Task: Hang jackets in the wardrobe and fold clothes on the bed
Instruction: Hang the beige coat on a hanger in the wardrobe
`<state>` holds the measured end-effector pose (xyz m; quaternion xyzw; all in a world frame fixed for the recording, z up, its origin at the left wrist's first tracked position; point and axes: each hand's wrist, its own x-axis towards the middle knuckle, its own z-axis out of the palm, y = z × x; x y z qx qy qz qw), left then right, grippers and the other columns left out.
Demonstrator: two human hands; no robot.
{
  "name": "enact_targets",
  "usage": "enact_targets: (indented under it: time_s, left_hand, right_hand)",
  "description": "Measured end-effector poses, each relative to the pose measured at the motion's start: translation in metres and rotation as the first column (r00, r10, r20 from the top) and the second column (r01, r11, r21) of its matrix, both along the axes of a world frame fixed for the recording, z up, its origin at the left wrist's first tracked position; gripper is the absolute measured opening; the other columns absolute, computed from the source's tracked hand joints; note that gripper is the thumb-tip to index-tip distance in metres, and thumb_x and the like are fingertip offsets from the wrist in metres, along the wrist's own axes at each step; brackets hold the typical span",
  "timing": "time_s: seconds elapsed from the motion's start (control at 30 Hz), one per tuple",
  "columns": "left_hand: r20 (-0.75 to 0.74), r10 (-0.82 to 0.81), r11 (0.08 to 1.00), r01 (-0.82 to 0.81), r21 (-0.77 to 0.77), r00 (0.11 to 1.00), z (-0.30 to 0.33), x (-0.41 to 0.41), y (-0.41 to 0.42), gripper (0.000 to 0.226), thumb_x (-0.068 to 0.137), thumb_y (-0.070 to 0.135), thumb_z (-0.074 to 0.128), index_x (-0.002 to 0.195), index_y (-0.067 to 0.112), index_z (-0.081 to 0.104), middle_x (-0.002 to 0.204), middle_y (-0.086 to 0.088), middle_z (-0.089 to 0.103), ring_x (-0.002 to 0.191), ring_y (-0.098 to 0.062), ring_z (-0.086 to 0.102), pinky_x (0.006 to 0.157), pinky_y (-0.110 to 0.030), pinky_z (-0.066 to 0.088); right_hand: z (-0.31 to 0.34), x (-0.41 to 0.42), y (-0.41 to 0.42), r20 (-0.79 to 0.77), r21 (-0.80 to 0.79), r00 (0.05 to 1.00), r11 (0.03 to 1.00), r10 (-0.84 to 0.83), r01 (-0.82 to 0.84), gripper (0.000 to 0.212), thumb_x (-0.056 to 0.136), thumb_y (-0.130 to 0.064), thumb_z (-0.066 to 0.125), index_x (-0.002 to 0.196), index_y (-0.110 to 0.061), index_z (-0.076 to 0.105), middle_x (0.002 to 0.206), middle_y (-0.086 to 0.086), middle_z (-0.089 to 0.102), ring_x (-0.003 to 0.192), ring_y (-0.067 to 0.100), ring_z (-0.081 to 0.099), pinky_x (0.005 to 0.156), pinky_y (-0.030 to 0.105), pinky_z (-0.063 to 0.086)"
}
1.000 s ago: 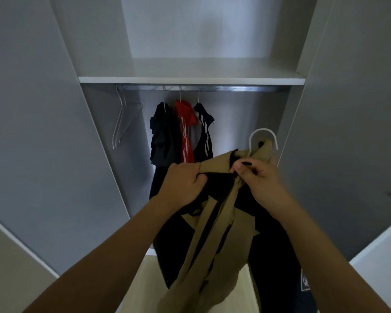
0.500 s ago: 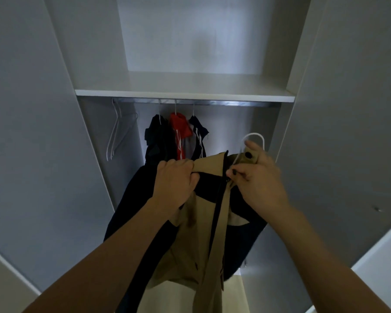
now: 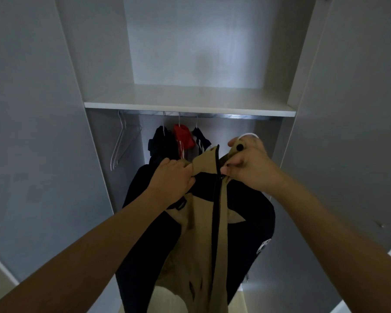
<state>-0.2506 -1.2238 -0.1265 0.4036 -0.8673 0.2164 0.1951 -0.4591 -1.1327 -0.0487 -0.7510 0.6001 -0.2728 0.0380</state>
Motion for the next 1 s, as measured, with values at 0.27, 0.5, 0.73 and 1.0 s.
enact_targets:
  time_s: [0.27, 0.5, 0.73, 1.0]
  left_hand:
    - [-0.236, 0.263, 0.965, -0.257, 0.055, 0.936, 0.004, -0.012, 0.02, 0.029, 0.092, 0.027, 0.047, 0.117, 0.013, 0.054, 0.113, -0.008, 0.057, 0.099, -0.026, 0.053, 0.089, -0.038, 0.035]
    - [-0.778, 0.121, 0.987, -0.161, 0.025, 0.616, -0.03, -0.055, 0.088, 0.048, 0.083, 0.053, 0.06, 0.094, 0.007, 0.051, 0.096, -0.01, 0.052, 0.09, -0.03, 0.052, 0.078, -0.043, 0.045]
    - [-0.717, 0.075, 0.997, -0.036, 0.069, 0.693, -0.028, -0.071, 0.093, 0.036, 0.094, 0.051, 0.052, 0.093, 0.015, 0.052, 0.091, -0.003, 0.055, 0.085, -0.019, 0.051, 0.075, -0.034, 0.042]
    - [-0.373, -0.144, 0.981, 0.182, 0.069, 0.917, -0.021, -0.085, 0.096, 0.043, 0.044, 0.001, 0.085, 0.041, 0.015, 0.045, 0.038, 0.001, 0.045, 0.031, -0.012, 0.041, 0.038, -0.015, 0.027]
  right_hand:
    - [0.004, 0.011, -0.01, 0.237, -0.112, 0.971, 0.994, 0.008, 0.019, 0.012, 0.082, -0.012, 0.075, 0.079, -0.001, 0.078, 0.087, -0.003, 0.053, 0.084, 0.004, 0.049, 0.071, 0.0, 0.033]
    - [0.021, 0.02, -0.021, 0.095, -0.118, 0.995, 0.993, 0.04, -0.028, 0.022, 0.081, -0.008, 0.075, 0.062, 0.001, 0.073, 0.053, 0.005, 0.05, 0.054, 0.009, 0.044, 0.057, 0.014, 0.034]
    - [0.018, 0.018, -0.02, 0.08, -0.068, 0.997, 0.998, 0.002, 0.004, 0.011, 0.08, -0.011, 0.077, 0.074, -0.002, 0.077, 0.052, -0.007, 0.048, 0.051, 0.002, 0.046, 0.052, 0.007, 0.033]
    - [0.035, 0.002, -0.027, 0.024, 0.047, 0.979, 0.978, -0.202, 0.201, 0.038, 0.08, -0.013, 0.074, 0.047, -0.011, 0.054, 0.056, 0.003, 0.047, 0.055, 0.015, 0.05, 0.051, 0.021, 0.034]
